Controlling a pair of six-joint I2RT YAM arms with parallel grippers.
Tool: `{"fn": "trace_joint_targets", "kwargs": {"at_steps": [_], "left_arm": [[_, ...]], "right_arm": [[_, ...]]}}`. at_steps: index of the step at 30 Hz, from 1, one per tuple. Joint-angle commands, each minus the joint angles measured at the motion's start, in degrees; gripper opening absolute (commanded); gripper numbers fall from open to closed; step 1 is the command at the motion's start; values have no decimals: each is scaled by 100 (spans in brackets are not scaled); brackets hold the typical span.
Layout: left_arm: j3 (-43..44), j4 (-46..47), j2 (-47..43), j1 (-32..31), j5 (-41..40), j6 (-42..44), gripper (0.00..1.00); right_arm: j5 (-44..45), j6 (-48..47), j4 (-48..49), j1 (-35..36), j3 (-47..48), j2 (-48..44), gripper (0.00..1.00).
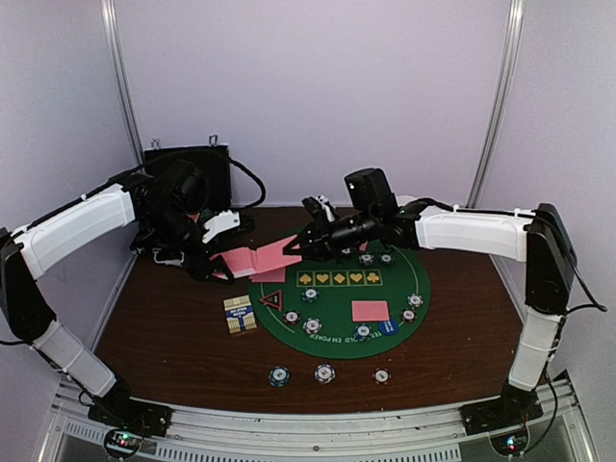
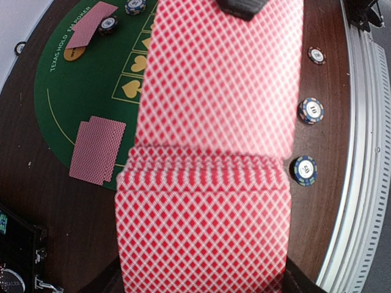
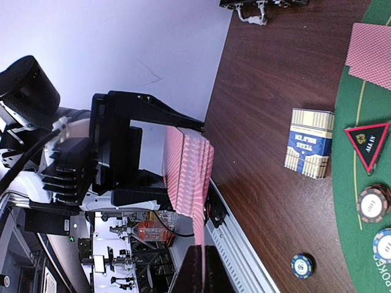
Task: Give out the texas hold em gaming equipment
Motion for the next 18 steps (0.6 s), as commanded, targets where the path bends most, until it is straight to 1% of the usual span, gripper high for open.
{"fn": "trace_joint_targets", "kwargs": {"at_steps": [1, 3, 9, 15, 18], "left_arm": [[-9, 82, -160, 40, 42, 41, 0], [-9, 86, -160, 40, 27, 42, 0], [41, 81, -151, 40, 65, 41, 0], [70, 77, -146, 40, 117, 25, 0], [81, 78, -152, 40, 123, 17, 0]], "right_arm": [[-76, -178, -139, -248, -457, -486, 0], [-65, -287, -201, -379, -693, -656, 0], [126, -991, -824, -963, -1645, -990, 0], [853, -1863, -1587, -1250, -2245, -797, 0], [1124, -2068, -1660, -1314, -2386, -674, 0]]}}
